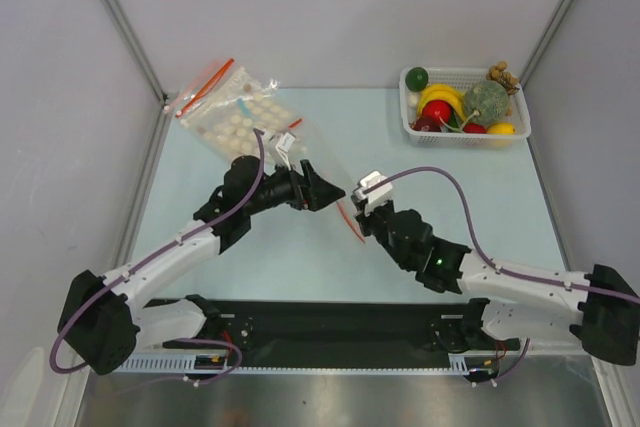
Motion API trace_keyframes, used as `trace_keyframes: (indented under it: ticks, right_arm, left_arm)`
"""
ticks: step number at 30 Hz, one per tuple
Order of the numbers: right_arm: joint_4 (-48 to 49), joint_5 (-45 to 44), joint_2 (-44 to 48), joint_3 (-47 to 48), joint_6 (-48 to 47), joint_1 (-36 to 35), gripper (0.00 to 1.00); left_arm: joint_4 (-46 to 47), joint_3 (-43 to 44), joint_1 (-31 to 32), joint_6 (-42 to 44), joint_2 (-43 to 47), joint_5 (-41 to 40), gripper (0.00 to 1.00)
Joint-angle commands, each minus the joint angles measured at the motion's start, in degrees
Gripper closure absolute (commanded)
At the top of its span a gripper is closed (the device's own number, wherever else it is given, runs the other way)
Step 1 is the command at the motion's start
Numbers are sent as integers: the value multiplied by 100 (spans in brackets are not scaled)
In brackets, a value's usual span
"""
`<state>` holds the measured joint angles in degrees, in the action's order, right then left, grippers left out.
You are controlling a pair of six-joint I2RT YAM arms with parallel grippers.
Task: Place the food in the zip-top bag and seal the zipper
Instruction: Pick up the zipper food storage bag at the center of the board, then place the zipper food storage bag at the center of the board.
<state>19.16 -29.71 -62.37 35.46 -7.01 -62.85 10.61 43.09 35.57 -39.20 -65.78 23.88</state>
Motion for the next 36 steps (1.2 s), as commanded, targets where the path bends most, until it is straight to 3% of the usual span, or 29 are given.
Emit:
trace_keyframes:
  ticks: [1,3,9,13,20,23,36]
  right_arm:
    - [221,-115,584,-75,506,220,100]
    - [-7,96,971,-110,865,483,100]
    - [-640,737,1990,-145,1850,1169,100]
    - [-948,1169,2562,-110,2413,1608,100]
    - [-1432,1354,3283,136,2564,1715,100]
    - [-1538,1389,3380,346,2529,1732,100]
    - [-2494,1741,2714,1480,2511,1741,100]
  left_arm:
    - [-111,77,20,299,538,-470,7]
    - [-156,-54,11,378,932,-954,0]
    - [388,-643,11,510,1638,-1351,0]
    - [784,-960,11,562,1621,-1351,0]
    - [1793,-1355,11,554,1252,-1149,0]
    - [2462,-1610,11,458,1217,-1000,0]
    - [3078,-1681,29,431,1094,-428,0]
